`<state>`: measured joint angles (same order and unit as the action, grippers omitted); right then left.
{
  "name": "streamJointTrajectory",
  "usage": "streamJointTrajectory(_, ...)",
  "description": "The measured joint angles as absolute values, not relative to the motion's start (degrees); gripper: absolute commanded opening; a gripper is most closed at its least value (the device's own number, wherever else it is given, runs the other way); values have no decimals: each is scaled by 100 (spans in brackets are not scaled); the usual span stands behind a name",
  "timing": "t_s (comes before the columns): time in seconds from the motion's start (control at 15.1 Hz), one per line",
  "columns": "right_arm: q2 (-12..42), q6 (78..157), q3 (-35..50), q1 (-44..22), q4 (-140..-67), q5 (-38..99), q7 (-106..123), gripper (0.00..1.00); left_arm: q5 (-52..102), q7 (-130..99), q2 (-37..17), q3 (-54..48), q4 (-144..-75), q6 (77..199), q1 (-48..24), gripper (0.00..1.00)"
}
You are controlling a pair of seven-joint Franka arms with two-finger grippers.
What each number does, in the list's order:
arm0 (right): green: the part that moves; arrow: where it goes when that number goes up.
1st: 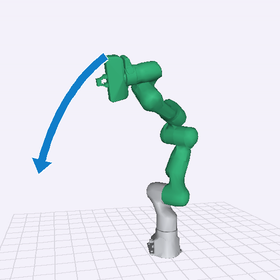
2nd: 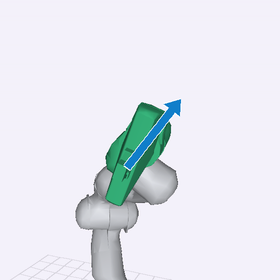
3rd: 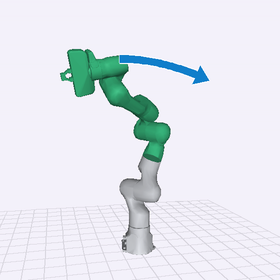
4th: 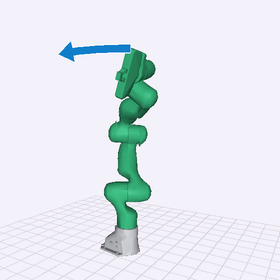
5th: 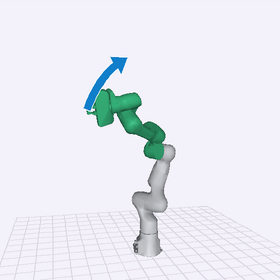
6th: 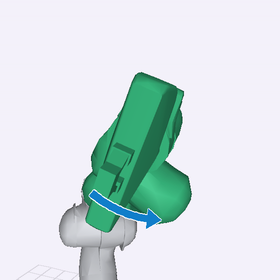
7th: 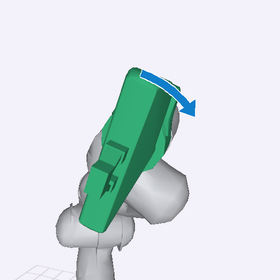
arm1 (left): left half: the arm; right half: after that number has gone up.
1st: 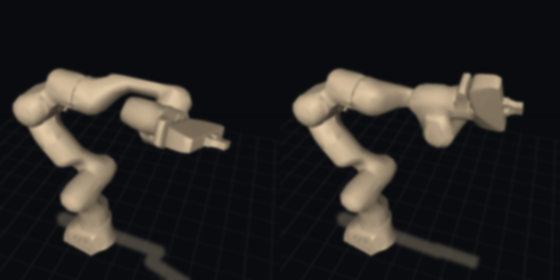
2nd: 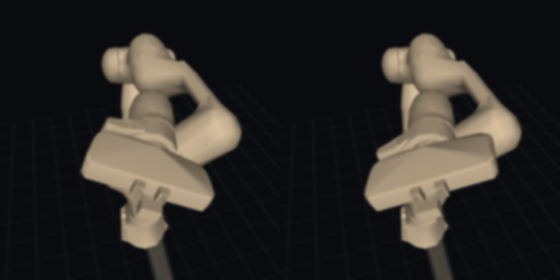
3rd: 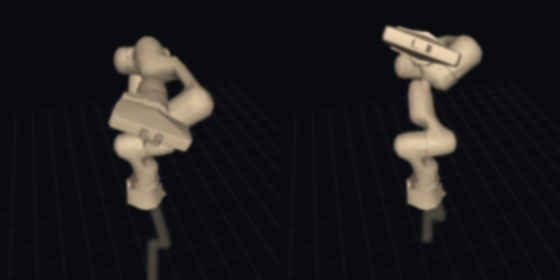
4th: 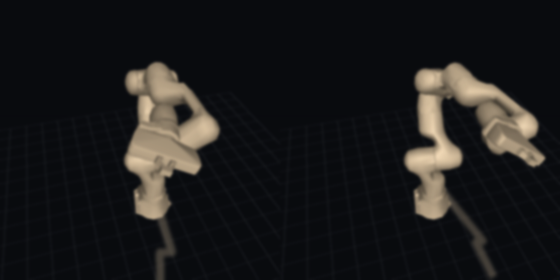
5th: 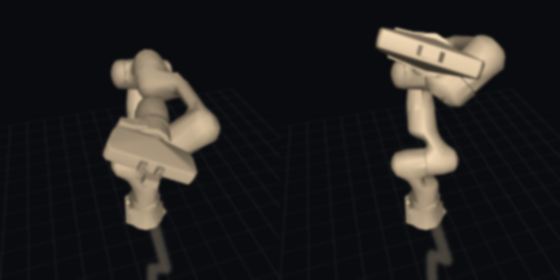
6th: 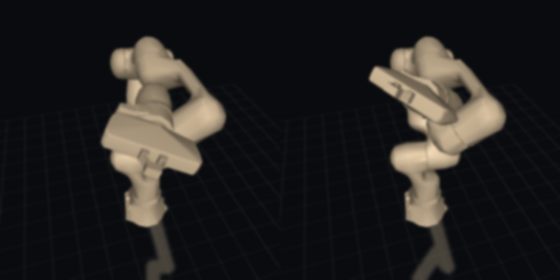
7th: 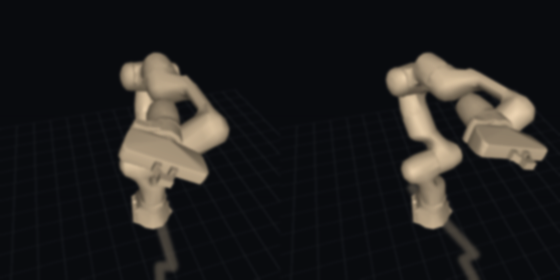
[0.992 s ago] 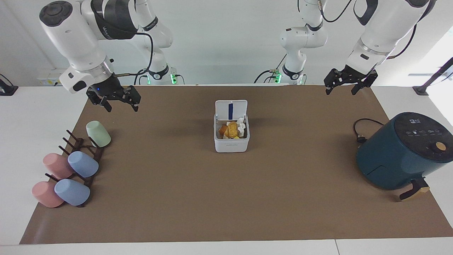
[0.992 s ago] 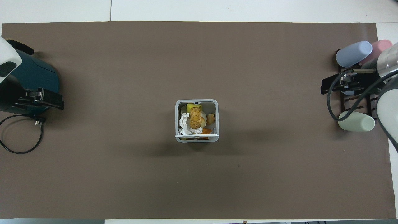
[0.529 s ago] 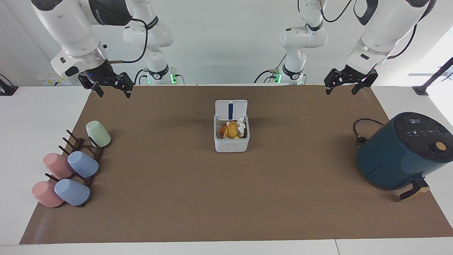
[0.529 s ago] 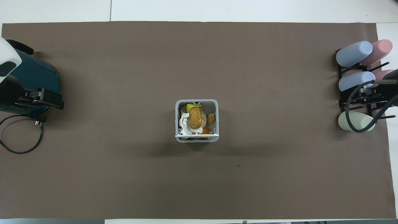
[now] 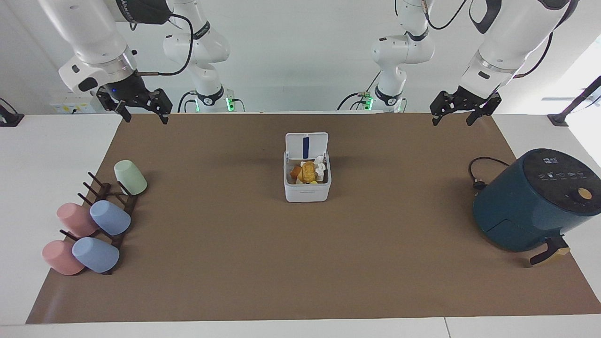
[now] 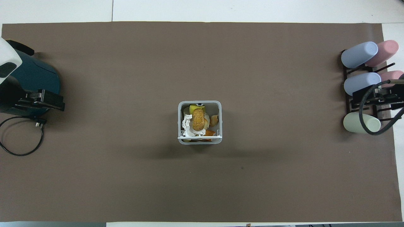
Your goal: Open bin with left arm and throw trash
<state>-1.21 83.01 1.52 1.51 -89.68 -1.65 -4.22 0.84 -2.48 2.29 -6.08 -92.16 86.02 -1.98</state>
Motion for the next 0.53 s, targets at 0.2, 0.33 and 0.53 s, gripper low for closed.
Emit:
streamJointTrajectory(0.2, -121, 8253, 18, 148, -8942, -165, -422, 100, 84, -248, 229, -608, -9216, 8602, -198, 100)
streamJointTrajectory(0.33, -121, 8251, -10, 148, -8941, -165, -422, 100, 84, -248, 229, -608, -9216, 8602, -198, 100)
streamJointTrajectory(0.53, -121, 8246, -10, 137, -8941, -165, -420, 100, 83, -248, 229, -608, -9216, 8602, -198, 100)
